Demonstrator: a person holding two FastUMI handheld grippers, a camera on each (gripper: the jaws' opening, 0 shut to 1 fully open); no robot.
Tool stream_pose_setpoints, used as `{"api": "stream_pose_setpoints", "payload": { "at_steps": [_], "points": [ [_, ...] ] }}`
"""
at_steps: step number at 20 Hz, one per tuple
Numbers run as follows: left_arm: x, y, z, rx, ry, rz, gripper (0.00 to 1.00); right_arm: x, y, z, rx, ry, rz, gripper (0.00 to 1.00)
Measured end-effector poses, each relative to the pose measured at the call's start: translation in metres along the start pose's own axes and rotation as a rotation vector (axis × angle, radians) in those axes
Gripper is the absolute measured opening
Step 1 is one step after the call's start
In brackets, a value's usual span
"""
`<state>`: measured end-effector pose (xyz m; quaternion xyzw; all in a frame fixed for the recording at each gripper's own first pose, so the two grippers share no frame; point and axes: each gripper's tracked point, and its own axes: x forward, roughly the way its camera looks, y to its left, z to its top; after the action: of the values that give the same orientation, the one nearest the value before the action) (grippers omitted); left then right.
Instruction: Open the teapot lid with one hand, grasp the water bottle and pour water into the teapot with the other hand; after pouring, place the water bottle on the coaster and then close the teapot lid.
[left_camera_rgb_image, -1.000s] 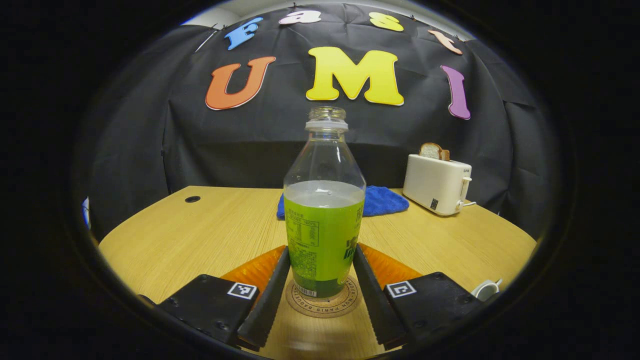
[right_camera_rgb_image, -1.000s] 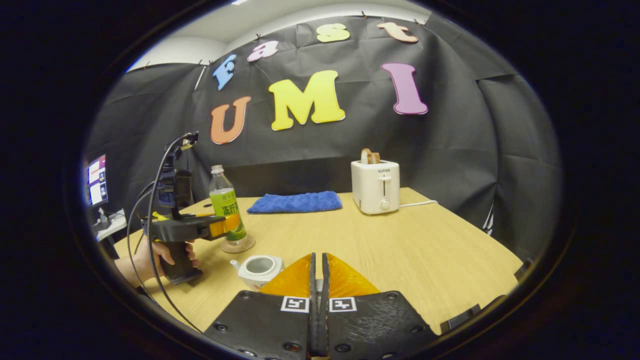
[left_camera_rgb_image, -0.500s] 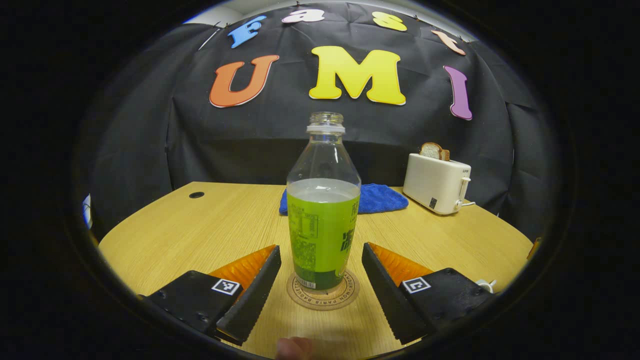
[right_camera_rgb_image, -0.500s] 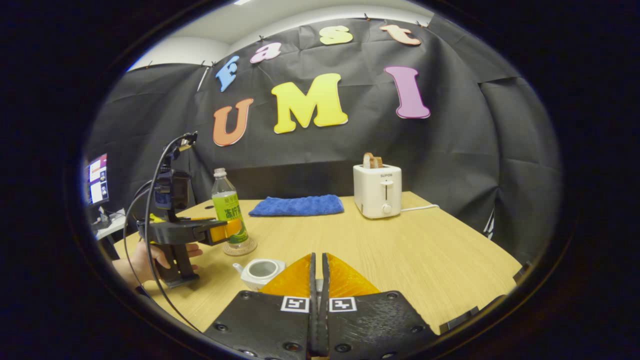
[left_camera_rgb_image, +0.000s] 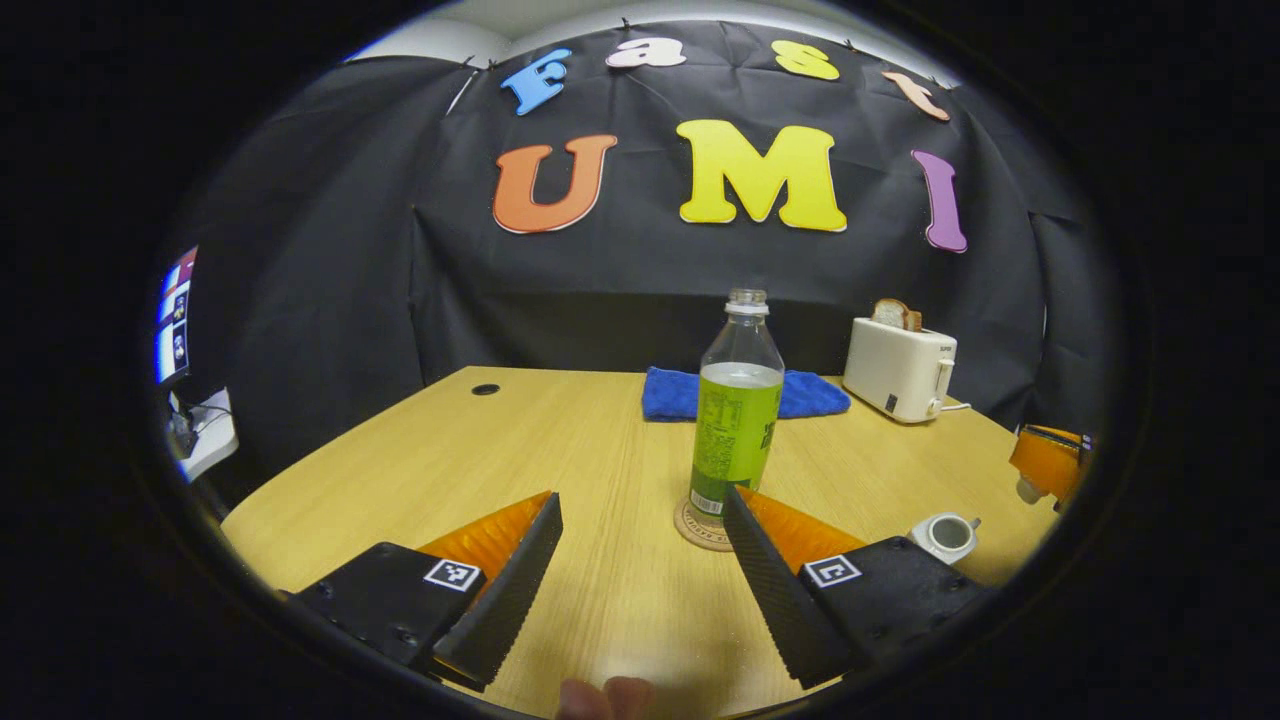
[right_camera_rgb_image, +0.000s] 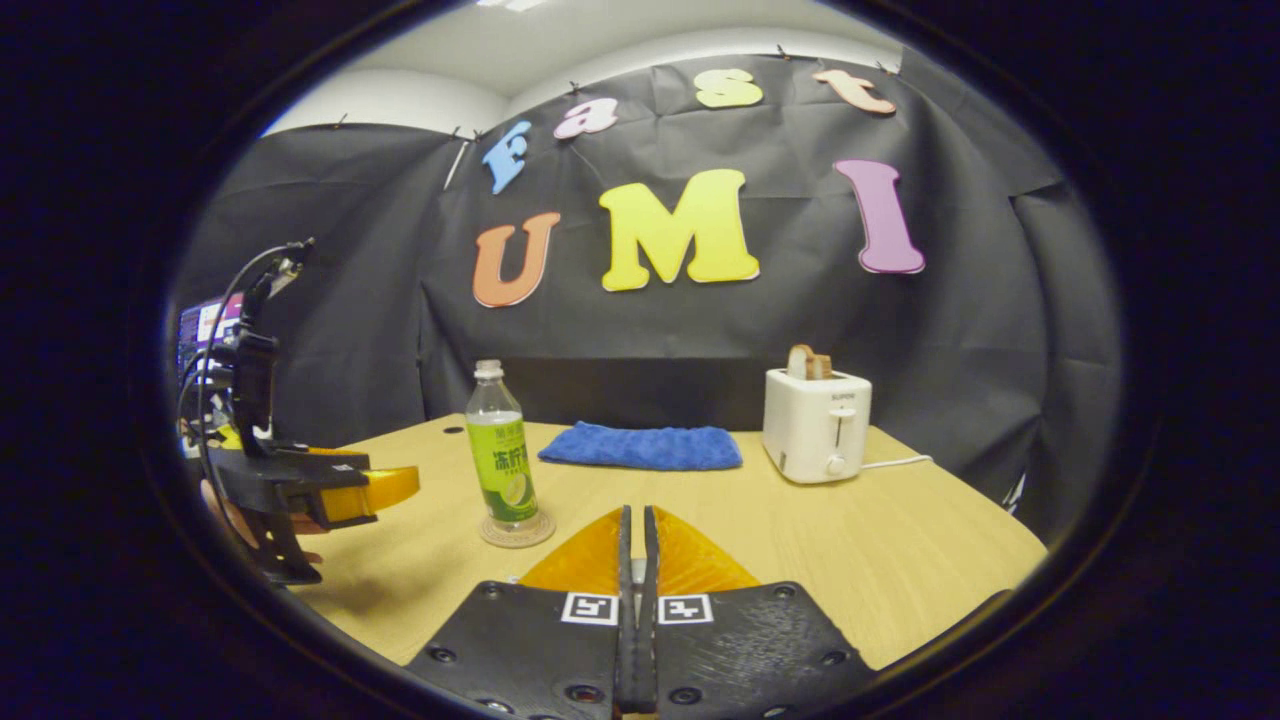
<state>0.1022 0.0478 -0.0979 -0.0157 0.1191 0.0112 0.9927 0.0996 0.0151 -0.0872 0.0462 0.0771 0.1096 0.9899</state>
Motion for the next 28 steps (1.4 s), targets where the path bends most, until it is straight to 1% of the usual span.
{"api": "stream_pose_setpoints", "payload": {
  "at_steps": [4,6,8,13,16,20,26,28],
  "points": [
    [-0.030,0.010,0.003,-0.030,-0.037,0.035,1.00,0.023,0.018,-0.006,-0.013,0.002,0.068,0.00],
    [-0.038,0.018,0.011,-0.021,-0.083,0.074,1.00,0.031,0.028,-0.013,-0.024,0.019,0.097,0.00],
    [-0.044,0.022,0.013,-0.013,-0.105,0.089,1.00,0.034,0.035,-0.019,-0.042,0.022,0.118,0.00],
    [-0.044,0.033,0.029,-0.001,-0.132,0.118,1.00,0.039,0.038,-0.030,-0.048,0.025,0.114,0.00],
    [-0.048,0.036,0.030,-0.018,-0.138,0.117,1.00,0.042,0.041,-0.036,-0.051,0.034,0.111,0.00],
    [-0.050,0.037,0.032,-0.017,-0.139,0.120,1.00,0.043,0.038,-0.041,-0.066,0.035,0.090,0.00],
    [-0.052,0.036,0.035,-0.018,-0.146,0.115,1.00,0.042,0.038,-0.042,-0.079,0.007,0.082,0.00],
    [-0.053,0.034,0.036,-0.014,-0.150,0.115,1.00,0.044,0.038,-0.046,-0.086,0.016,0.078,0.00]
  ]
}}
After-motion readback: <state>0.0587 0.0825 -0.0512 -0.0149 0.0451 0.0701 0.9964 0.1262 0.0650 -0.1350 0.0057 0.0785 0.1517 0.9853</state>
